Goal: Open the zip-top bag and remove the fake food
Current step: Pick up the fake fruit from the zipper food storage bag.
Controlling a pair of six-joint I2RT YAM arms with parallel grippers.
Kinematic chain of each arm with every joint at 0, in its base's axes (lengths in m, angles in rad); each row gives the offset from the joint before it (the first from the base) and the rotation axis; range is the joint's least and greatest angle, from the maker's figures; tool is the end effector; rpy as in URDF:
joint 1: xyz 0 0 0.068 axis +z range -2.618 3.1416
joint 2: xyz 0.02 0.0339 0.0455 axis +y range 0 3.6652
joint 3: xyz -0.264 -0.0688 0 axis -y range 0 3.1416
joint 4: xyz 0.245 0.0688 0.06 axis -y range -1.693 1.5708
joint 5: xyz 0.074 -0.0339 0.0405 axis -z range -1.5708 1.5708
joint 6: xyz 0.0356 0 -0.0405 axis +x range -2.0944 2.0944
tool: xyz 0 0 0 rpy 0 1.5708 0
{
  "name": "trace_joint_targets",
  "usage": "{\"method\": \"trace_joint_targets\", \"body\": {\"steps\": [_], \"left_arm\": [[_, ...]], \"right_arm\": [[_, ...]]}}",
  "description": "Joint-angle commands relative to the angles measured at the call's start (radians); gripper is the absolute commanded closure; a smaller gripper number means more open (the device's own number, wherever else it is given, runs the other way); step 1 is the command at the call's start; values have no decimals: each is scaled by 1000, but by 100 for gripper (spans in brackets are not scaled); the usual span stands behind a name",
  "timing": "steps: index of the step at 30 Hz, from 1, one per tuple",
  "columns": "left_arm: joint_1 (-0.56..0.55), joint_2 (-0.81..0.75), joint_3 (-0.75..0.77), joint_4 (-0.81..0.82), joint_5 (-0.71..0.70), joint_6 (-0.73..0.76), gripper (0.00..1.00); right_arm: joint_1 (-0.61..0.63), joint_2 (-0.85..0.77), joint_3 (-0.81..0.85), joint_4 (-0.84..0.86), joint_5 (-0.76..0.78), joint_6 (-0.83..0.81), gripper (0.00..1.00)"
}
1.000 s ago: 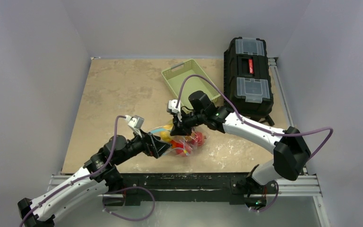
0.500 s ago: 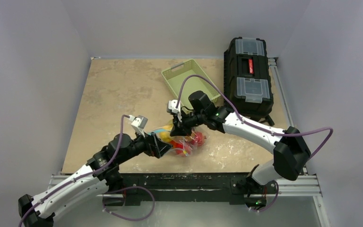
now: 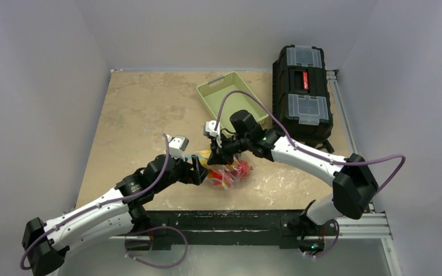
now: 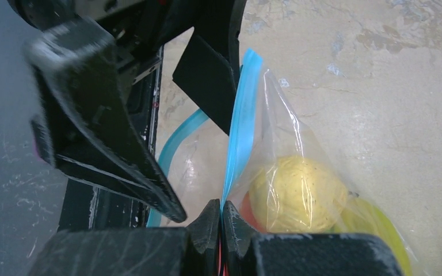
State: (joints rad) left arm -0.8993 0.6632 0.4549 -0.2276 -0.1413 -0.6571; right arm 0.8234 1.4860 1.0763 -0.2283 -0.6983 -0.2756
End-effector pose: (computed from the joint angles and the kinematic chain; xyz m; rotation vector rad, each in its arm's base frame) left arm 0.1054 -0.1246 0.2379 0.1600 2.1010 -0.8357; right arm 0.2059 0.2558 0.2737 -1.4939 1.6667 1.0714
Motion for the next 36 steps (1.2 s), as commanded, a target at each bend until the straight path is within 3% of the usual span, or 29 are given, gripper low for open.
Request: {"method": "trace_joint_targets", "body": {"steps": [1, 7, 18, 24, 31, 36], "left_arm": [[-4, 65, 27, 36, -103, 66, 20], [-4, 97, 1, 96, -132, 107, 21], [-4, 178, -66, 359, -88, 232, 20], [-4, 185, -115, 437, -104, 287, 20], [-4, 185, -167, 512, -105, 326, 21], [-5, 183, -193, 556, -97, 350, 22]], "right_arm": [[-6, 3, 28, 29, 23, 31, 100], [-15, -20, 33, 46, 63, 48, 100], [-16, -36, 46, -5, -61, -2, 100], [-17, -35, 58, -48, -101, -44, 88], [-69, -61, 98, -186, -232, -179, 60], [-136, -89, 119, -285, -301, -291, 50]]}}
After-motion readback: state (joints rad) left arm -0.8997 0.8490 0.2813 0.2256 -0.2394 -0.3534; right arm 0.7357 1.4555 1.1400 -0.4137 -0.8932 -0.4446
